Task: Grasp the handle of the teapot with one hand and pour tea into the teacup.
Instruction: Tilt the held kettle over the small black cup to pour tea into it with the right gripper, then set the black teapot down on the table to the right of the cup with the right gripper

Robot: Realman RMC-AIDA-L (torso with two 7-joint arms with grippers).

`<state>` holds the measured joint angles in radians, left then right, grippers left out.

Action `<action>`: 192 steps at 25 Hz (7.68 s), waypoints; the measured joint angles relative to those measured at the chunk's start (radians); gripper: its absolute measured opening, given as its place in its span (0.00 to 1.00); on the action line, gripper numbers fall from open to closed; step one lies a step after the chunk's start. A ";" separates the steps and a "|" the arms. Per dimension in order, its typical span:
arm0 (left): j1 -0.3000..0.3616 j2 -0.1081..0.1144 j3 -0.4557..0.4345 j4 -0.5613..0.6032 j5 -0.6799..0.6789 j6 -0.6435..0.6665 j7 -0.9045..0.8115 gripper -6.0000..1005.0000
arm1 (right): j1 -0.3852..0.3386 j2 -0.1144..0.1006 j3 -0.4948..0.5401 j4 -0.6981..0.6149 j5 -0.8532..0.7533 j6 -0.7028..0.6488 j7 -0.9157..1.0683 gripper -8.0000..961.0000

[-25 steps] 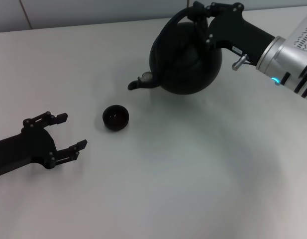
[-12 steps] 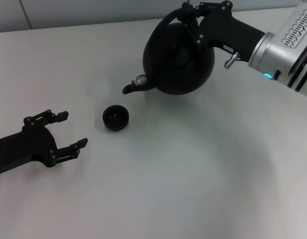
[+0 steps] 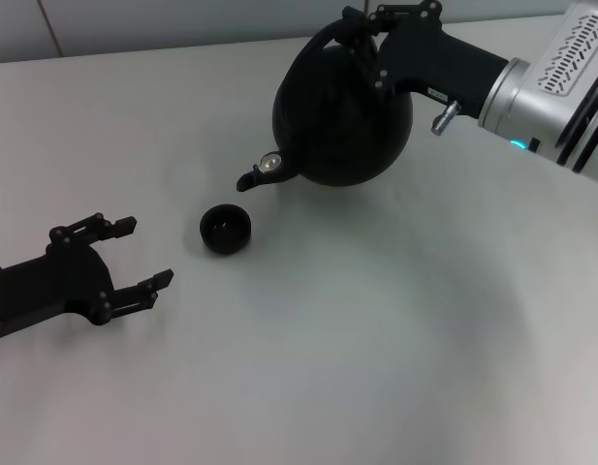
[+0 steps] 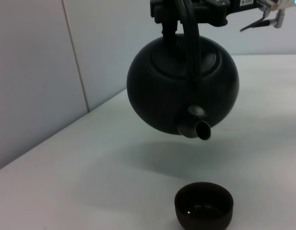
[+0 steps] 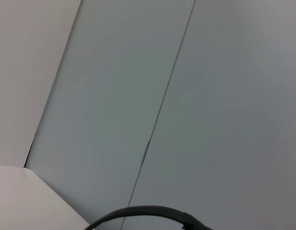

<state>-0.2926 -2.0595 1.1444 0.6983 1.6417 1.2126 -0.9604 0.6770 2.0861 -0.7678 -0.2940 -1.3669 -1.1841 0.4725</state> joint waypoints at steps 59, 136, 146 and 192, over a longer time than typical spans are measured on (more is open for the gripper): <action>-0.005 -0.004 0.001 0.000 0.017 0.007 -0.011 0.79 | 0.009 0.006 -0.167 -0.087 0.011 0.096 0.001 0.12; -0.009 -0.002 0.012 -0.006 0.017 0.008 -0.007 0.79 | -0.010 0.006 -0.455 -0.194 0.162 0.237 -0.007 0.11; -0.007 -0.002 0.012 -0.006 0.017 0.008 -0.007 0.79 | -0.018 0.006 -0.471 -0.216 0.161 0.247 -0.009 0.11; -0.007 -0.002 0.003 0.003 0.016 0.013 -0.009 0.79 | -0.167 0.000 -0.386 -0.090 0.527 0.248 0.226 0.11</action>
<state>-0.2993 -2.0616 1.1474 0.7011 1.6577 1.2251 -0.9694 0.5097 2.0859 -1.1534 -0.3838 -0.8397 -0.9363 0.6984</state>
